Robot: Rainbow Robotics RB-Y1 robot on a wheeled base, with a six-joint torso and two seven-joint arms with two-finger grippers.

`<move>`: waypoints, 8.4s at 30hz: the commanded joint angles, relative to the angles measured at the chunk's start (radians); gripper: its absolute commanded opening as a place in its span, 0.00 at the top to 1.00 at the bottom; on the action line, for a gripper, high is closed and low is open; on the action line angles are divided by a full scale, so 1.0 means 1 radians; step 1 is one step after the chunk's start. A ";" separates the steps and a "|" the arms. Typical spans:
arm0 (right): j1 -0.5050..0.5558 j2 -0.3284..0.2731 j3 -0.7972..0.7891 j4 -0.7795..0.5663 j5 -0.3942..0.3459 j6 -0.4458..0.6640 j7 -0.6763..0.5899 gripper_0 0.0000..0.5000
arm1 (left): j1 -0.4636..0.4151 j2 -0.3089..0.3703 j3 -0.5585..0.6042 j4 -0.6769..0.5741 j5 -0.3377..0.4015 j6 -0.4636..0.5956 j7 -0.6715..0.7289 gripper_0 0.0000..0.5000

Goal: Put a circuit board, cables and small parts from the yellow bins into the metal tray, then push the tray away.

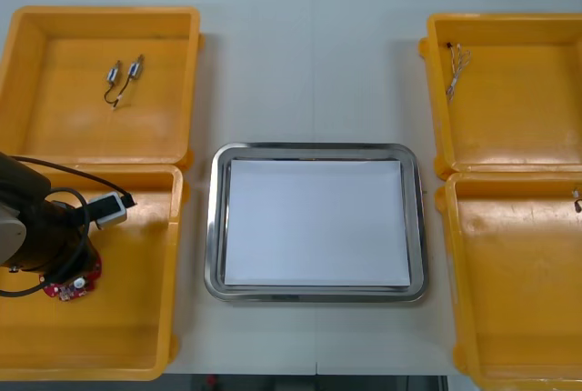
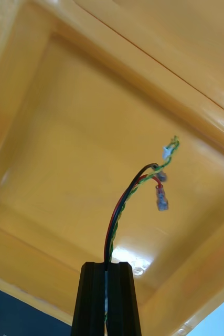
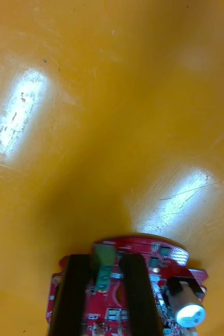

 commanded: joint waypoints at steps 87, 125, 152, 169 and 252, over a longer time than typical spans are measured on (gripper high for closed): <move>-0.551 -0.095 0.537 -0.162 -0.082 0.003 -0.072 1.00 | -0.453 -0.214 -0.022 -0.309 0.127 0.467 0.528 1.00; -0.552 -0.098 0.537 -0.170 -0.089 0.012 -0.074 1.00 | -0.692 -0.500 -0.474 -0.049 -0.143 0.371 0.873 1.00; -0.551 -0.102 0.537 -0.197 -0.092 0.023 -0.074 1.00 | -0.689 -0.514 -0.560 0.047 -0.180 0.264 0.925 1.00; -0.552 -0.102 0.537 -0.199 -0.107 0.026 -0.072 1.00 | -0.686 -0.511 -0.583 0.057 -0.195 0.244 0.941 1.00; -0.833 0.209 1.335 0.054 0.402 -0.255 -0.048 1.00 | -0.588 -0.148 0.198 0.053 0.174 0.594 0.916 0.00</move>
